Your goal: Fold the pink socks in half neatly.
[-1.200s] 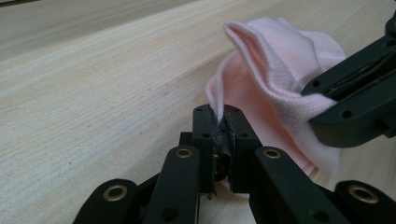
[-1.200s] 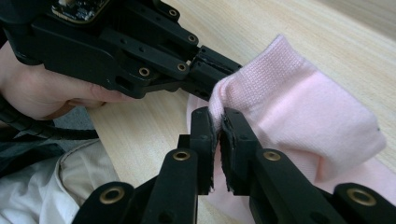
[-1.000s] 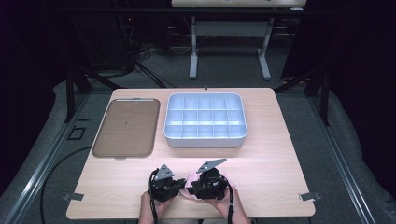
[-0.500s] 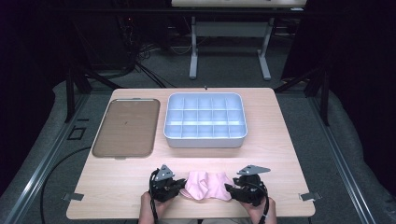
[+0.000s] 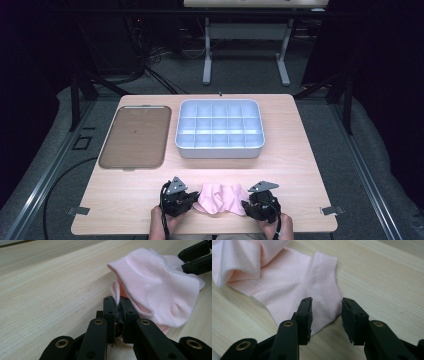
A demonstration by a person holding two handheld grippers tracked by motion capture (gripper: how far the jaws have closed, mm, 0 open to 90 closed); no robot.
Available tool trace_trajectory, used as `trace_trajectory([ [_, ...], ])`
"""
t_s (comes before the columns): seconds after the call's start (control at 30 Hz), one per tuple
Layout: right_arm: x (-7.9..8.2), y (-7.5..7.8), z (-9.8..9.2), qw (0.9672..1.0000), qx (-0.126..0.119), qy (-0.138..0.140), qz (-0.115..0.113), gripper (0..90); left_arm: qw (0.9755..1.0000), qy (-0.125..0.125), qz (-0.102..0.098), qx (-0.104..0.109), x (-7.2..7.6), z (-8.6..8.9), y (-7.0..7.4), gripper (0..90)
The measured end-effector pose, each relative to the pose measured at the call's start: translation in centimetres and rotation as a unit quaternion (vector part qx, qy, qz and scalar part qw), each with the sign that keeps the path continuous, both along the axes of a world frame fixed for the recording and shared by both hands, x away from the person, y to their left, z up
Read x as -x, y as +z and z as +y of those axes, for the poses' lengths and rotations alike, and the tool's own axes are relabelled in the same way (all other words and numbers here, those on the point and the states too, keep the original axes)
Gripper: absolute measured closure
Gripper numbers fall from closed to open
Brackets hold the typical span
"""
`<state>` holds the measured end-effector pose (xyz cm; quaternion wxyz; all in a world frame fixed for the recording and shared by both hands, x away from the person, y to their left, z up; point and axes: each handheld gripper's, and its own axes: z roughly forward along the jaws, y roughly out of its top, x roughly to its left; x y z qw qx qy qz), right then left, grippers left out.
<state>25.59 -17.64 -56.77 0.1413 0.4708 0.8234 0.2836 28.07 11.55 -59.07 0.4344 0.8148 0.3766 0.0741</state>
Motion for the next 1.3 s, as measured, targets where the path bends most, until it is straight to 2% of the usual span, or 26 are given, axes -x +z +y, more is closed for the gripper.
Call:
trace_trajectory([
  [0.13,0.2,0.2,-0.3,0.9999,0.000,-0.006,-0.011,63.1,1.0000,-0.001,-0.002,-0.002,0.0,0.0,0.0,84.4],
  [0.37,0.0,0.1,-0.2,1.0000,0.000,0.006,0.006,66.5,1.0000,0.000,0.007,0.007,-0.1,0.1,-0.1,84.4],
  [0.47,-0.1,0.1,-0.1,0.9999,0.001,0.010,0.007,68.3,1.0000,-0.004,0.002,0.001,0.0,0.0,0.0,84.4],
  [0.57,-0.1,0.0,-0.3,0.9999,-0.011,0.012,0.004,76.8,1.0000,-0.002,0.003,0.003,0.0,0.0,0.0,84.4],
  [0.6,-0.1,-0.1,-0.3,0.9997,-0.023,0.011,0.004,81.0,1.0000,-0.002,0.003,0.003,0.0,0.0,0.0,84.4],
  [0.67,-0.1,-0.2,-0.5,0.9993,-0.033,0.013,0.008,84.3,1.0000,-0.002,0.004,0.004,-0.1,0.0,-0.1,84.4],
  [0.8,-0.3,-0.6,-0.9,0.9980,-0.062,0.011,0.005,86.5,1.0000,-0.002,0.004,0.004,-0.1,0.0,0.0,84.4],
  [0.93,-0.6,-0.4,-0.9,0.9978,-0.062,0.018,0.015,87.2,1.0000,-0.002,-0.006,-0.005,0.1,-0.1,0.0,84.4],
  [1.07,-0.3,0.4,-1.0,0.9969,-0.075,0.019,0.014,87.3,1.0000,-0.004,0.007,0.005,-0.1,0.1,0.0,84.6],
  [1.17,-0.1,1.0,-1.1,0.9963,-0.084,0.017,0.002,87.2,1.0000,-0.001,0.004,0.003,0.0,0.0,0.0,84.6],
  [1.3,0.2,2.0,-1.0,0.9950,-0.095,0.030,-0.010,87.2,1.0000,-0.003,0.006,0.004,-0.1,0.1,0.0,84.6],
])
